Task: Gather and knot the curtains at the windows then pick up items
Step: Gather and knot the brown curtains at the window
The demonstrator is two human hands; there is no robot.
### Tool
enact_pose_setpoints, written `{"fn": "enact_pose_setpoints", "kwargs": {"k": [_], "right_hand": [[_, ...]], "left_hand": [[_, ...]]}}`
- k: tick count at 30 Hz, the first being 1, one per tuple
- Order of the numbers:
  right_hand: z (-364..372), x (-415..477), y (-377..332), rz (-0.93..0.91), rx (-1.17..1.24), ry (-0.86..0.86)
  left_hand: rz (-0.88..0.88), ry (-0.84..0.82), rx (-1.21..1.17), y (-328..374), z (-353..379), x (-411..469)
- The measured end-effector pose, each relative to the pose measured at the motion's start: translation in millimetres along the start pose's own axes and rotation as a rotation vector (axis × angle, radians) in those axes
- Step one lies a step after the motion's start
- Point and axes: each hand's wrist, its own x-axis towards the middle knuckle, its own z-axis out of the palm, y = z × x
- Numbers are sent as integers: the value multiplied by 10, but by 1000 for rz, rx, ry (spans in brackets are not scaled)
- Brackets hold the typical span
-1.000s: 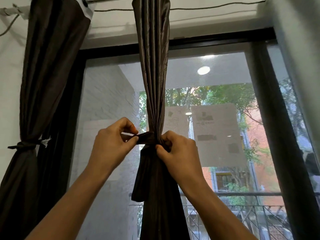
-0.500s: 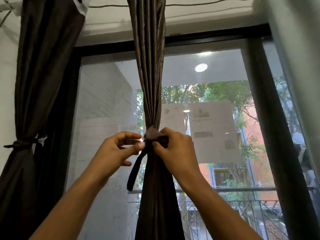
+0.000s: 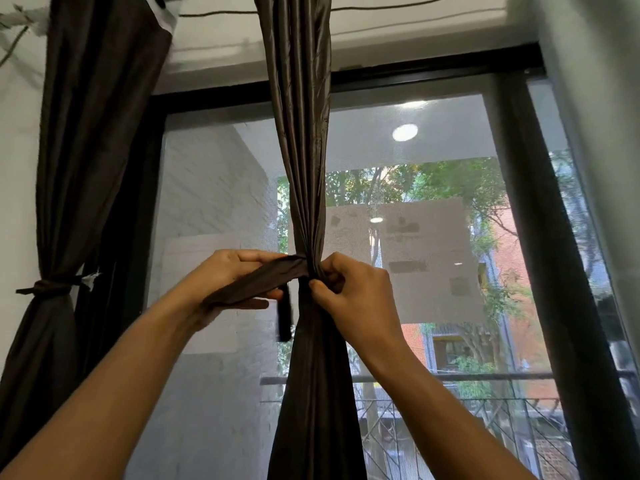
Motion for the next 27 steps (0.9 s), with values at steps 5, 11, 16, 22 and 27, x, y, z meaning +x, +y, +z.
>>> {"fn": "enact_pose_setpoints", "kwargs": {"k": [5, 11, 16, 22, 27], "right_hand": [[-7, 14, 7, -12, 4, -8], [9, 2, -23, -59, -7, 17], [27, -11, -60, -87, 13, 8], [-149, 164, 185, 286, 590, -50], [80, 445, 556, 439, 891, -553]], "left_hand": [[-108, -138, 32, 208, -30, 20], [-87, -202, 275, 424, 77, 66], [-30, -31, 382, 495, 265, 117], [22, 83, 365, 533, 396, 70], [29, 34, 385, 622, 409, 86]]}}
